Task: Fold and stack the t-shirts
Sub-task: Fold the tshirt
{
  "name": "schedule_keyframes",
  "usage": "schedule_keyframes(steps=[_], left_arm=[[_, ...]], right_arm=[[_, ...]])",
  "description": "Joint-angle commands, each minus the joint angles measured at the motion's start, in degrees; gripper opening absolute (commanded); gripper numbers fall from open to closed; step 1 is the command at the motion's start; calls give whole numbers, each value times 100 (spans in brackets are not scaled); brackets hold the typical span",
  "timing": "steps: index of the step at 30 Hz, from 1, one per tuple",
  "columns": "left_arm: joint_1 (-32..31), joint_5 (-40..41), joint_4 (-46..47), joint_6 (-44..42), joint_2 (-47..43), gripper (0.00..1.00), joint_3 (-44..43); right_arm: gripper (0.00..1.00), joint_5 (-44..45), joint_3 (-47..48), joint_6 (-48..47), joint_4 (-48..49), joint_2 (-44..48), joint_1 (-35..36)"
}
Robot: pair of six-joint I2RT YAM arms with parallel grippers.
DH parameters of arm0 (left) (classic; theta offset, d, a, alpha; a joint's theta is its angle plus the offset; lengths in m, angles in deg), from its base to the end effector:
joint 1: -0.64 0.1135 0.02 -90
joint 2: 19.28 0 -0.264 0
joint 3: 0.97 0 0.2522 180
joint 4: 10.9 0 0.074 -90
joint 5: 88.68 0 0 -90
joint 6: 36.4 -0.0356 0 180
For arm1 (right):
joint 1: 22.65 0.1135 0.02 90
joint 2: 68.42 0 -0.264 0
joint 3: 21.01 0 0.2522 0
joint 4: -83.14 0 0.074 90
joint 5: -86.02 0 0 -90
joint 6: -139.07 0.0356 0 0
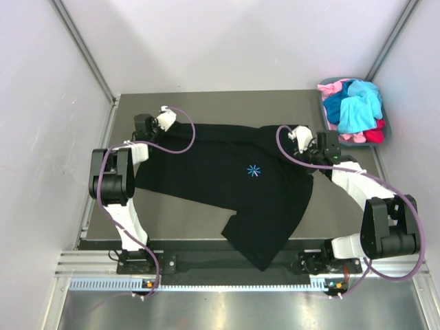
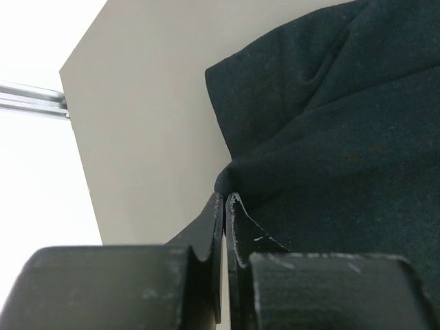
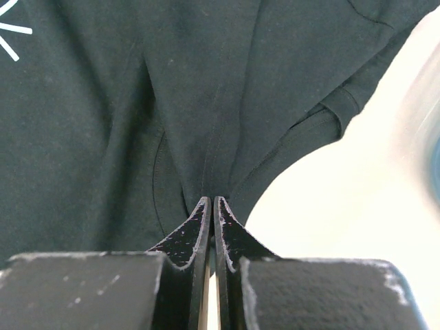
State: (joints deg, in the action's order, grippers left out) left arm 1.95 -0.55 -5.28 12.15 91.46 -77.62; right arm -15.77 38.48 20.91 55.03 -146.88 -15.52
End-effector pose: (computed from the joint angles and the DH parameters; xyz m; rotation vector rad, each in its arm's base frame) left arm 0.4186 0.0084 0.1668 0.7380 1.9606 0.4228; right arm 0.2767 0.0419 0.2105 -0.8098 2.2286 0.0706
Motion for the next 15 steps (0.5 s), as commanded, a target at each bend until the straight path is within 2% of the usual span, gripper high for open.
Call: schedule_keyframes(steps=[1,15], left_arm=[[37,81,31,23,-272,0,23],[46,451,268,-47,-237,0,5]], right_arm=[[0,-209,14,-40,3,67,69],[0,-376,85,-75,-226,164,113]])
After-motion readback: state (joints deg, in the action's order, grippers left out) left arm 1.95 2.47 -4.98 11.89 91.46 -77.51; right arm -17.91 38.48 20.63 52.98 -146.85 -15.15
